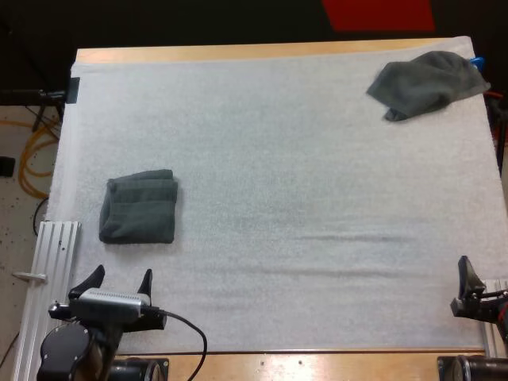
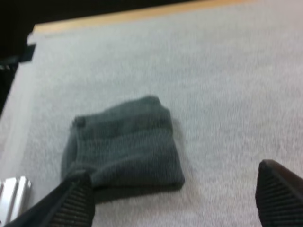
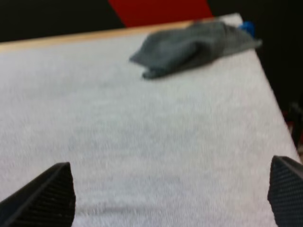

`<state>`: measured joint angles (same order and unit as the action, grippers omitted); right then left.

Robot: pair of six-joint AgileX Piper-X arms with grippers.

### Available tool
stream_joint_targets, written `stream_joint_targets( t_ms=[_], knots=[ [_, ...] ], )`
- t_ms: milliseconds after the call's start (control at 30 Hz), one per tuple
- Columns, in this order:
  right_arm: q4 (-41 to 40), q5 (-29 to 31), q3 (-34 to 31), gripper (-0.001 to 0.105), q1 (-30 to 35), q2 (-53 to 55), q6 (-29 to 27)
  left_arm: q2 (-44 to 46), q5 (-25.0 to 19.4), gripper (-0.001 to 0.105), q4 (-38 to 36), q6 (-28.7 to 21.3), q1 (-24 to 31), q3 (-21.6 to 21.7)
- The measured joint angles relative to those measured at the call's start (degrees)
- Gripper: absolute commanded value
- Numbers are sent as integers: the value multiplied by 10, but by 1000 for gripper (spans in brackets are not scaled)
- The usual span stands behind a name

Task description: Pick towel from pile fold and stack

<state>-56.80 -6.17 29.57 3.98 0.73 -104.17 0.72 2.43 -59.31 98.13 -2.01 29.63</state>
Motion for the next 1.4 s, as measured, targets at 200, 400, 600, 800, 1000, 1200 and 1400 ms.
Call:
stream_joint_targets(
  t_ms=[200,400,600,800,1000,1200,1400],
  knots=[
    [4,0,-13,80,0,0,0,0,0,68,7,0,0,-6],
    [4,0,-13,80,0,0,0,0,0,68,7,2,0,-6],
    [4,0,-13,80,0,0,0,0,0,68,7,2,0,-6],
    [4,0,-13,80,0,0,0,0,0,68,7,2,0,-6],
    [4,0,-13,80,0,0,0,0,0,68,7,2,0,-6],
    [4,0,-13,80,0,0,0,0,0,68,7,2,0,-6],
    [4,0,-13,80,0,0,0,0,0,68,7,2,0,-6]
  ],
)
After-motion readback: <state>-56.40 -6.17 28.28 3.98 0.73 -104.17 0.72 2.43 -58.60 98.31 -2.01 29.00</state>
